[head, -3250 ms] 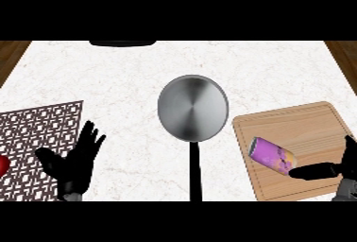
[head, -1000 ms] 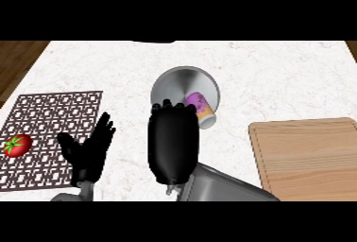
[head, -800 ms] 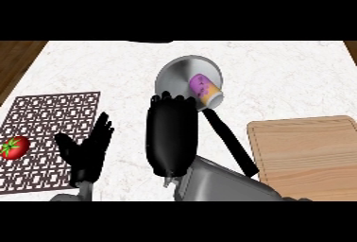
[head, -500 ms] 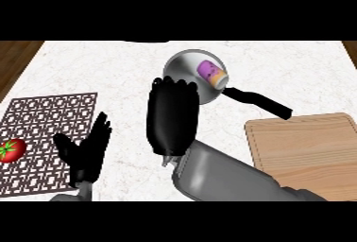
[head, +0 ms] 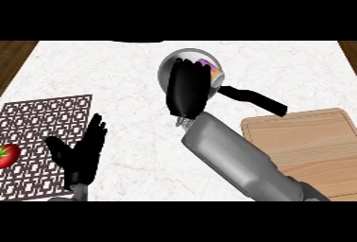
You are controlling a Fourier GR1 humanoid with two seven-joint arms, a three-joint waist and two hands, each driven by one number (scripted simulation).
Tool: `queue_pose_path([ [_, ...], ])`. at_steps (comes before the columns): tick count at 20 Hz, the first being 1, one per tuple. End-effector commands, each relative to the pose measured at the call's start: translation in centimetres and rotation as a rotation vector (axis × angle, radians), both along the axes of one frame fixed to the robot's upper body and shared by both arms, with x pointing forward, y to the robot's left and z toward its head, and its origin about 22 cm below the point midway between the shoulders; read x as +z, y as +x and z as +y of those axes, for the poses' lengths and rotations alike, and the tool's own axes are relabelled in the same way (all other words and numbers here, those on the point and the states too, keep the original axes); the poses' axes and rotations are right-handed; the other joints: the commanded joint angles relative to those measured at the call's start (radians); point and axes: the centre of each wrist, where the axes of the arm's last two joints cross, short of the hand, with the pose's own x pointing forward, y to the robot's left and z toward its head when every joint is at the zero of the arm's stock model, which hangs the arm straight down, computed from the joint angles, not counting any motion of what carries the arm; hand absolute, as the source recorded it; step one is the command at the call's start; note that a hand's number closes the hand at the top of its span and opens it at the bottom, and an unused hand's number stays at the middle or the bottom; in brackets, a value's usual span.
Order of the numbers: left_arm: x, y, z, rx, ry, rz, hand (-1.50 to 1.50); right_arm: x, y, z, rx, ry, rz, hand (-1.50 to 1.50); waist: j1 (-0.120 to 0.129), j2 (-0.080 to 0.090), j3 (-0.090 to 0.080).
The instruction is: Pick the can from the cutting board and place it in the pan
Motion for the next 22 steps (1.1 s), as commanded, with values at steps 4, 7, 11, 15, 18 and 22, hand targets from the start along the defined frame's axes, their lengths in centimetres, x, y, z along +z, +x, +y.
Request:
queue_pose_path([
  [4,-0.4,-0.6,1.1,0.005,-0.012,0.021,0.0,-2.7,4.6,-3.4,-0.133,0.2,-0.021,1.5,-0.01,0.006,-0.002],
  [7,0.3,-0.4,1.0,0.022,0.0,0.006,0.0,-5.4,5.9,-6.2,-0.136,0.206,-0.025,1.5,-0.013,0.006,-0.002],
  [11,-1.6,-0.9,-0.5,-0.012,-0.007,0.02,0.0,-5.4,8.1,-7.8,-0.26,0.15,0.199,-1.5,0.004,0.017,-0.003],
  [15,-0.8,0.3,0.0,-0.005,-0.016,0.006,0.0,-8.6,8.2,-10.7,-0.213,0.203,0.2,-1.5,-0.002,0.018,-0.002],
  [18,-0.5,0.6,0.2,-0.004,-0.014,0.012,0.0,-7.3,9.3,-11.1,-0.173,0.191,0.121,-1.5,0.006,0.021,-0.002],
  [22,-0.9,-0.2,-0.2,0.0,-0.012,0.011,0.0,-5.5,9.0,-9.2,-0.064,0.443,-0.027,-1.5,0.005,0.02,0.001],
])
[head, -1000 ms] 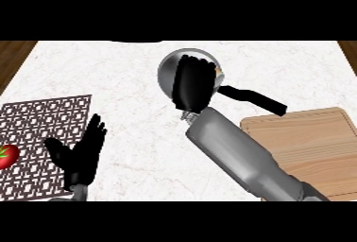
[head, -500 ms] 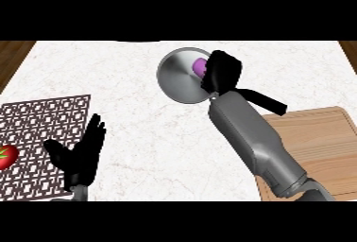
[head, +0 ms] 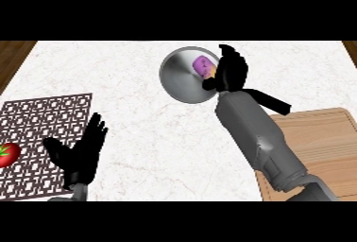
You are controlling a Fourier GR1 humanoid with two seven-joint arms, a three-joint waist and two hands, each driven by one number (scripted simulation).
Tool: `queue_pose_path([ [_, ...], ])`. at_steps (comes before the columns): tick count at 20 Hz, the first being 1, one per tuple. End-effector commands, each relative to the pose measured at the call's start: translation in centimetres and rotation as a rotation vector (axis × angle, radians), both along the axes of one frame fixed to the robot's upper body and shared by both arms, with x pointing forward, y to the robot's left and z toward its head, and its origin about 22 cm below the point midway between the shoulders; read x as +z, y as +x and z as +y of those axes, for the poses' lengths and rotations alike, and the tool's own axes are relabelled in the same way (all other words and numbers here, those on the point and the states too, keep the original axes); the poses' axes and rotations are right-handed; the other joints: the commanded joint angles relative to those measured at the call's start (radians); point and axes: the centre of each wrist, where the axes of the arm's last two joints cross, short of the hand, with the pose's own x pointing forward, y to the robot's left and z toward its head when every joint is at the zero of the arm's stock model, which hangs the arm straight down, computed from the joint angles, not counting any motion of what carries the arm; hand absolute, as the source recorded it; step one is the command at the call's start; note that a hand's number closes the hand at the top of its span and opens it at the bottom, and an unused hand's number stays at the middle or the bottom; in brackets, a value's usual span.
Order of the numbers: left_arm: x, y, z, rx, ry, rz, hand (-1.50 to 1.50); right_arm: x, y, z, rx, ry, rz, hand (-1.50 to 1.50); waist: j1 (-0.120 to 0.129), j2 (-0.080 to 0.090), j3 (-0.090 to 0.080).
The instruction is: Pick the can from the cutting board and place it in the pan
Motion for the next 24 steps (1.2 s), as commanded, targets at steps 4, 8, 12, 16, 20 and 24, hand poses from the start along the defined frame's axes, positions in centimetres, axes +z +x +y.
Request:
queue_pose_path([
  [4,-1.1,-0.1,0.0,-0.004,0.001,0.043,0.0,2.0,0.0,-0.8,0.047,0.373,-0.236,-1.5,-0.012,0.0,-0.002],
  [8,-0.2,0.1,0.9,0.024,-0.006,0.041,0.0,2.9,-0.1,-2.6,0.086,0.577,-0.297,-1.5,-0.035,-0.012,-0.002],
  [12,-0.3,-0.9,2.0,0.036,-0.012,0.047,0.0,0.8,-1.7,-4.5,0.162,0.75,-0.296,-1.5,-0.037,-0.02,-0.003],
  [16,-1.3,-2.0,1.8,0.072,0.003,0.055,0.0,0.3,-3.7,-5.5,0.307,0.827,-0.313,-1.5,-0.064,-0.028,-0.005],
  [20,-1.5,-1.8,2.1,0.089,-0.006,0.079,0.0,-3.1,-8.5,-7.5,0.401,0.882,-0.278,-1.5,-0.088,-0.033,-0.006],
  [24,-0.9,-1.8,1.1,0.066,-0.013,0.069,0.0,-0.8,-12.2,-6.8,0.421,0.857,-0.26,-1.5,-0.081,-0.032,-0.007],
])
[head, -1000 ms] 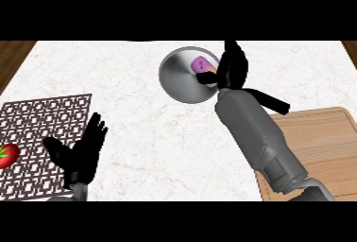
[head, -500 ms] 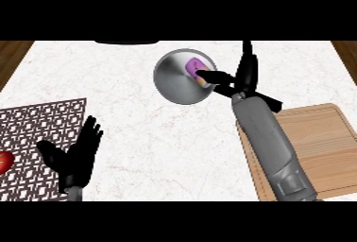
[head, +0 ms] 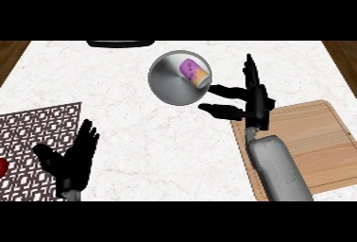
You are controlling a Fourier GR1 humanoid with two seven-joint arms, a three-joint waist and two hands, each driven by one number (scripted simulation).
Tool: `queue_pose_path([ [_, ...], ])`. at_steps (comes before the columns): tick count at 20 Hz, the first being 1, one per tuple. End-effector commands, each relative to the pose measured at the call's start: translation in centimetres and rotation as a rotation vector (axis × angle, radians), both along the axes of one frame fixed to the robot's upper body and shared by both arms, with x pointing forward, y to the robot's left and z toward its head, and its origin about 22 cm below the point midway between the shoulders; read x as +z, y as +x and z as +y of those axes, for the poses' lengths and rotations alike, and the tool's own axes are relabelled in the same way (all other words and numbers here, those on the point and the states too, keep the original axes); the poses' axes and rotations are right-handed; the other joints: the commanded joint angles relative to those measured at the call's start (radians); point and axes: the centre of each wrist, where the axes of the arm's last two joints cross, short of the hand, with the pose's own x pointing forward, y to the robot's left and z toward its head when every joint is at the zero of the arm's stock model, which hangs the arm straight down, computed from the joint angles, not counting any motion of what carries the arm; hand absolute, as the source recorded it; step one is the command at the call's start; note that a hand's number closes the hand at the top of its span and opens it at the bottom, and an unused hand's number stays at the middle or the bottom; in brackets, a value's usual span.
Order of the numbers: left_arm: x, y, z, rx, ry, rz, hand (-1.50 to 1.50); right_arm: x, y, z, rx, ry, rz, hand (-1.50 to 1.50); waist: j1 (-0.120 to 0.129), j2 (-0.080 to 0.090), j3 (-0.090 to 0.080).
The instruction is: Pick the can from the cutting board and place it in the pan
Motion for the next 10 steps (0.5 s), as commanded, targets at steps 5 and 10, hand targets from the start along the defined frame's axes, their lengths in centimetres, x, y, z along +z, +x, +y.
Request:
queue_pose_path([
  [5,-1.6,-1.8,-1.0,-0.015,-0.004,0.018,0.0,0.1,-7.3,-0.6,-0.004,-0.012,0.019,-1.5,0.006,0.005,-0.004],
  [10,-0.1,0.4,-0.5,-0.003,-0.006,0.037,0.0,2.4,-9.2,-0.5,-0.048,-0.016,0.03,-1.5,0.007,0.006,-0.004],
])
